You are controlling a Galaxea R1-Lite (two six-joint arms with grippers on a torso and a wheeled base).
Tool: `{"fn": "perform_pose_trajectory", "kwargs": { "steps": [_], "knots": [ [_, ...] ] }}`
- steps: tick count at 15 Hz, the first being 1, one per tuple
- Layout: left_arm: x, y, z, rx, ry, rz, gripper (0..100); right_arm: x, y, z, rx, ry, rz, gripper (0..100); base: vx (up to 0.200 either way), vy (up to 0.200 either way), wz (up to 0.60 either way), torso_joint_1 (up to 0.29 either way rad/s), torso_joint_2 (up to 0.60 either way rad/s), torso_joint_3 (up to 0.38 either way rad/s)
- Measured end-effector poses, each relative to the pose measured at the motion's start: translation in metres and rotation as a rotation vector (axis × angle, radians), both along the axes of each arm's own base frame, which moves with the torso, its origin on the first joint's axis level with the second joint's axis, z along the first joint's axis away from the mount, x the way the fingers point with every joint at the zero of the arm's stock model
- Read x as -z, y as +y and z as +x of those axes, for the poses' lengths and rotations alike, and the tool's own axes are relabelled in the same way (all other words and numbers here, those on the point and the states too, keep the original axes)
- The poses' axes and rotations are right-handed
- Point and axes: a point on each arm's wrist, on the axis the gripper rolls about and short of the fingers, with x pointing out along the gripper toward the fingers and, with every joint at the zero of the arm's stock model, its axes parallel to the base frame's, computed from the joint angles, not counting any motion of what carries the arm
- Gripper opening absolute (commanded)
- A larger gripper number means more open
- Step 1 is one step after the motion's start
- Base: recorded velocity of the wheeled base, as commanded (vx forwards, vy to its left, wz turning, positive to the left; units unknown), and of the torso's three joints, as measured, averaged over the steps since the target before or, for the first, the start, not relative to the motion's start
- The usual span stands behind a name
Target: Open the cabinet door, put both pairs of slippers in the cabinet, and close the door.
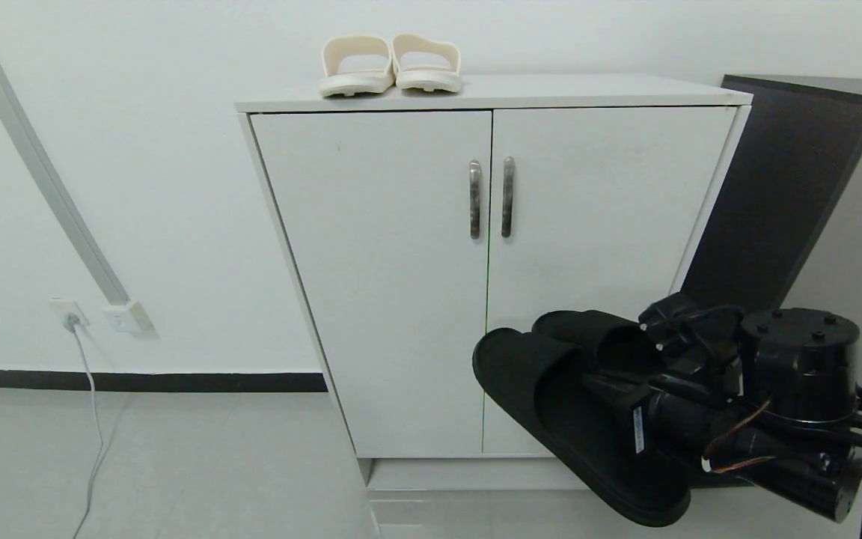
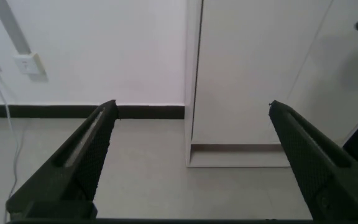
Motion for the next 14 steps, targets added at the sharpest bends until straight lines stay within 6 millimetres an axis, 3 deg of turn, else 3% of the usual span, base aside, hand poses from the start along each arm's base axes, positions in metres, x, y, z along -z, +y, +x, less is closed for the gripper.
{"fn": "perform_pose_trajectory", "kwargs": {
  "steps": [4,8,14],
  "knots": [
    [-0.003,0.001,0.005,-0.035,0.053,0.005,100,0.003,0.0,0.0,-0.003,0.008,-0.004,0,0.0,0.0,0.0,0.0,0.0,0.0],
    [-0.044,0.0,0.006,-0.003,-0.009,-0.002,100,0.005,0.004,-0.001,-0.021,0.014,-0.006,0,0.0,0.0,0.0,0.0,0.0,0.0],
    [-0.079,-0.005,0.063,0.213,0.063,-0.027,100,0.005,0.006,-0.003,-0.032,0.005,0.0,0,0.0,0.0,0.0,0.0,0.0,0.0]
  ]
}}
